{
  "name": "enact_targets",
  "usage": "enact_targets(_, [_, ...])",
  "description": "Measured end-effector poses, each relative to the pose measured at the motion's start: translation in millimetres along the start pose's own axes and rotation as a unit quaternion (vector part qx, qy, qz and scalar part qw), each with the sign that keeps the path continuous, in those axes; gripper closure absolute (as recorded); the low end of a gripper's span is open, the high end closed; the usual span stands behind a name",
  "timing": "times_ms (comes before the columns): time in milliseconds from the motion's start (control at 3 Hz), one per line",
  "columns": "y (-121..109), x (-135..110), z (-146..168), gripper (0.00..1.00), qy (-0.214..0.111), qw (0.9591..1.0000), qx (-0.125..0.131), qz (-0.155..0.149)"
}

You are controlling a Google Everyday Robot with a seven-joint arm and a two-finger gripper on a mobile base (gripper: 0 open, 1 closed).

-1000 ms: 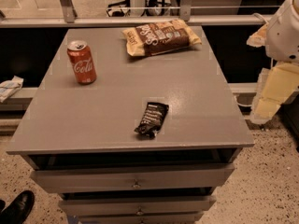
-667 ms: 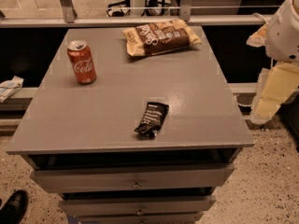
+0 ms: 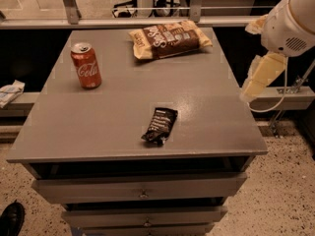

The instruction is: Move brown chip bag near rxbar chocolate

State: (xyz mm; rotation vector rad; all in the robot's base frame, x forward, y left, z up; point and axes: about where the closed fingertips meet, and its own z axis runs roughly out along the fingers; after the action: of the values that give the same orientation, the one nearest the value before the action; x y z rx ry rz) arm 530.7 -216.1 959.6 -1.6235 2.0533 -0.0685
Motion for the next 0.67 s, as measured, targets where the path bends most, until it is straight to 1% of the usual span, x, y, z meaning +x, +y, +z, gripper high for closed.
enact_targets(333, [-43.0, -13.9, 33.7, 0.00, -0.067, 0.9974, 0.023, 0.016])
enact_targets(667, [-68.5, -42.1, 73.5, 0.00, -0.132, 0.9901, 0.031, 0.039])
